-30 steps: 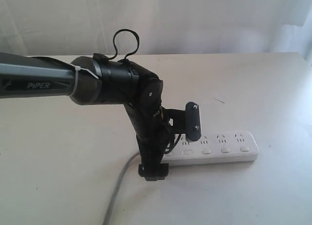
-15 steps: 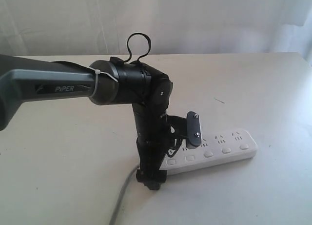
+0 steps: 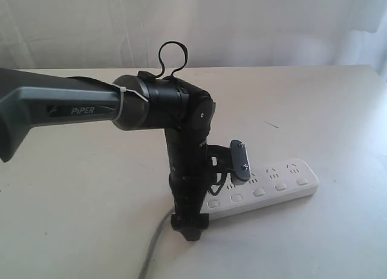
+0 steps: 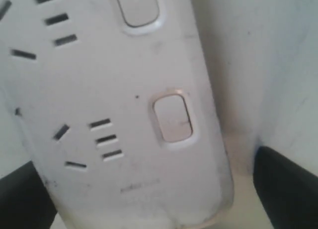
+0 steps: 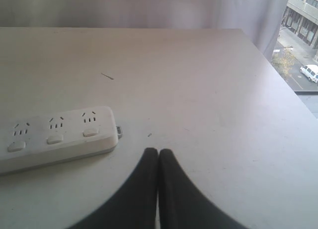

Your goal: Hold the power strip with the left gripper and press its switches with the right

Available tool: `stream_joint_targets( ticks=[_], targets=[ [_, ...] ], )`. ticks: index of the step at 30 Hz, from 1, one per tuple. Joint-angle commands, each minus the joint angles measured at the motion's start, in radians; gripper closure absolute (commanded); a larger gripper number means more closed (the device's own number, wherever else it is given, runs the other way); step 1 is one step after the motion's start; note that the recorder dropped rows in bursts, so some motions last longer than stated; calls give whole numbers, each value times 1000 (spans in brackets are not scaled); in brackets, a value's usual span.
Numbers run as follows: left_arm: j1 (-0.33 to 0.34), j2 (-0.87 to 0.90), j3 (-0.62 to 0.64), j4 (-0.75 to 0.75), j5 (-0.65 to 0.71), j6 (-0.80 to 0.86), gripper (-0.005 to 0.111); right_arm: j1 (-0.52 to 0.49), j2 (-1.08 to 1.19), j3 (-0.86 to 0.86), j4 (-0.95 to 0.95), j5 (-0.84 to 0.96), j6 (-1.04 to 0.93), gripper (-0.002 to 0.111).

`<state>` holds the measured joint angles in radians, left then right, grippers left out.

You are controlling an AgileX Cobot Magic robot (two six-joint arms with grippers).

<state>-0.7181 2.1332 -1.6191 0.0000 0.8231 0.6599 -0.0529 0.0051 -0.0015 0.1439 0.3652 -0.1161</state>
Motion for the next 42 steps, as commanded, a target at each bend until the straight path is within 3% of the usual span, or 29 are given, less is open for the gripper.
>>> stream_joint_targets(
  ticks=[1, 37, 38, 40, 41, 42],
  targets=[
    [-4, 1, -28, -87, 16, -41, 2, -5, -5, 2, 0, -13, 0, 108],
    [-4, 42, -44, -44, -49, -178, 3, -5, -5, 2, 0, -13, 0, 108],
    [-4, 42, -44, -44, -53, -187, 6, -5, -5, 2, 0, -13, 0, 108],
    [-4, 42, -44, -44, -60, -193, 29, -5, -5, 2, 0, -13, 0, 108],
    [-4, 42, -44, -42, -59, -193, 55, -5, -5, 2, 0, -13, 0, 108],
    [-4, 42, -44, -34, -50, -193, 73, -5, -5, 2, 0, -13, 0, 108]
  ],
)
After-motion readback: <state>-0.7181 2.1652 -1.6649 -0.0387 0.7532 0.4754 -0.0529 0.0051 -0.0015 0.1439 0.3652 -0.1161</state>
